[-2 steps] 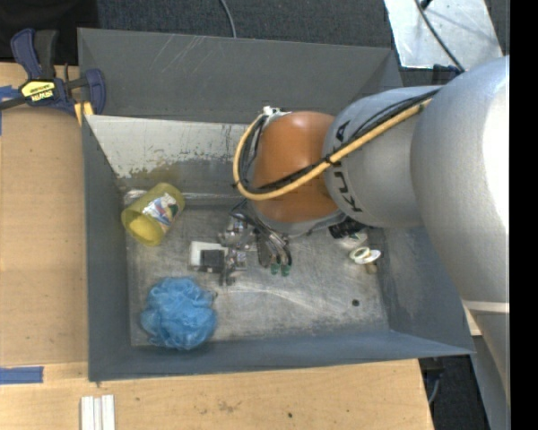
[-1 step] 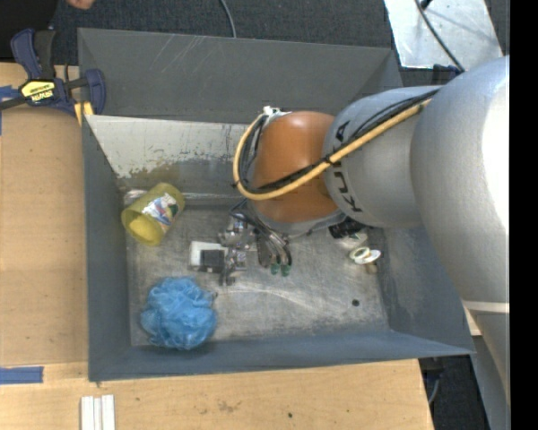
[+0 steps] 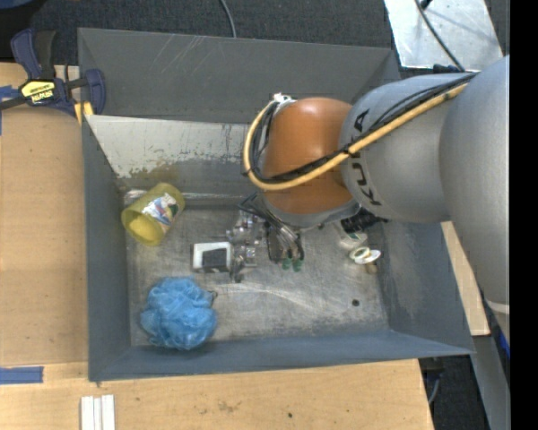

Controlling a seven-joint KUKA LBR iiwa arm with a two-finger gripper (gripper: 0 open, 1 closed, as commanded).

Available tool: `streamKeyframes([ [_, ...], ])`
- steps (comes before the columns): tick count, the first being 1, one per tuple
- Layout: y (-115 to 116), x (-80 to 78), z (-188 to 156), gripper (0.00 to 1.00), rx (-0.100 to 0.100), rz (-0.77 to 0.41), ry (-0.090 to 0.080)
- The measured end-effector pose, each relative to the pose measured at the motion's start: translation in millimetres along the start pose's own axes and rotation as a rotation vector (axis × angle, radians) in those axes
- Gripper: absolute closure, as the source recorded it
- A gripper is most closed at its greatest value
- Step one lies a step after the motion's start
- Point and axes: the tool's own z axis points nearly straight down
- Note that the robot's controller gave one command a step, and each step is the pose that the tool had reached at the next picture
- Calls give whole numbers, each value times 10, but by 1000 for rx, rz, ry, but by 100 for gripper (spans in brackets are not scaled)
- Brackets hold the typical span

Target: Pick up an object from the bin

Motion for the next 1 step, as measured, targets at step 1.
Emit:
streamKeyframes([
  [1, -103, -238, -1038, 100, -1, -20, -8],
])
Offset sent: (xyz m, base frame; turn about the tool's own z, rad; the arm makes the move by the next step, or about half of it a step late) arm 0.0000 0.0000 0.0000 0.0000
